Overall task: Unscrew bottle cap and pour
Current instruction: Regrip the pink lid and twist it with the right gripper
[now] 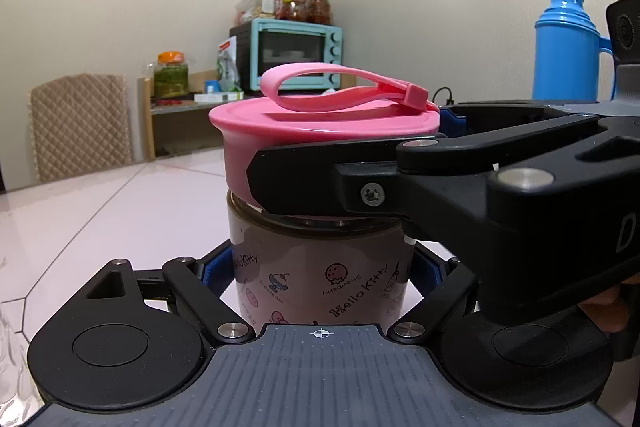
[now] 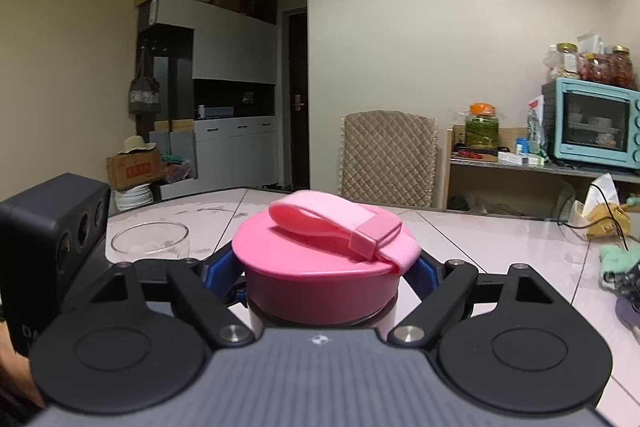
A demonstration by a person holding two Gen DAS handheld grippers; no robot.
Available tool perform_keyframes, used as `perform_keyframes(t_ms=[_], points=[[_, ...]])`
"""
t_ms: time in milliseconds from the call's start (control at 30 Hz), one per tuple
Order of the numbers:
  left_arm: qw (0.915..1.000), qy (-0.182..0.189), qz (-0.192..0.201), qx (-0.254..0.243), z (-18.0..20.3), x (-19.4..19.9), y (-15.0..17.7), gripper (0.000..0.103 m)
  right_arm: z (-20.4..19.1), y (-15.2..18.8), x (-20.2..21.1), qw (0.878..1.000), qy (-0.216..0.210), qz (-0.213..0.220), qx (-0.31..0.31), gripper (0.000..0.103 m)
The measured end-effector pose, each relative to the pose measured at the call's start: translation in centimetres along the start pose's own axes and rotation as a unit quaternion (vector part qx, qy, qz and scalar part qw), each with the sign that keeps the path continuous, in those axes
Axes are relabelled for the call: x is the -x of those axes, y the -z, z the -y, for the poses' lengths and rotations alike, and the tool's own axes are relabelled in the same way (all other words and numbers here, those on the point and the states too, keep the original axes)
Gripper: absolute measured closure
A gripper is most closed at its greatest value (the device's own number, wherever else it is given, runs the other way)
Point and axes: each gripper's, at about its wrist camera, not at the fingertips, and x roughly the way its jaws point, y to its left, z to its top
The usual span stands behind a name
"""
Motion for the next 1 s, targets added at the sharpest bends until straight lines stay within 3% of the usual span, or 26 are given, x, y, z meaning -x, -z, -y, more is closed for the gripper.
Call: perform_keyframes(t_ms=[167,333,467,600,667,1000], points=[[1.0000,0.000,0.000,0.000,0.0,0.0,0.0,0.013,2.9,-0.4,-0.2,0.996,-0.090,-0.009,0.014,0.018],[1.0000,0.000,0.000,0.000,0.0,0.0,0.0,0.013,6.6,-1.0,-1.0,0.978,-0.203,-0.021,0.034,0.018],[1.0000,0.000,0.000,0.000,0.0,0.0,0.0,0.013,7.5,-1.3,-1.2,0.971,-0.236,-0.018,0.042,0.018],[1.0000,0.000,0.000,0.000,0.0,0.0,0.0,0.013,6.6,-1.2,-0.5,0.977,-0.207,-0.009,0.040,0.016],[1.0000,0.000,0.000,0.000,0.0,0.0,0.0,0.013,5.7,-1.2,0.2,0.983,-0.177,-0.007,0.040,0.011],[1.0000,0.000,0.000,0.000,0.0,0.0,0.0,0.013,2.2,-0.3,1.2,0.999,-0.048,-0.011,0.010,0.011]])
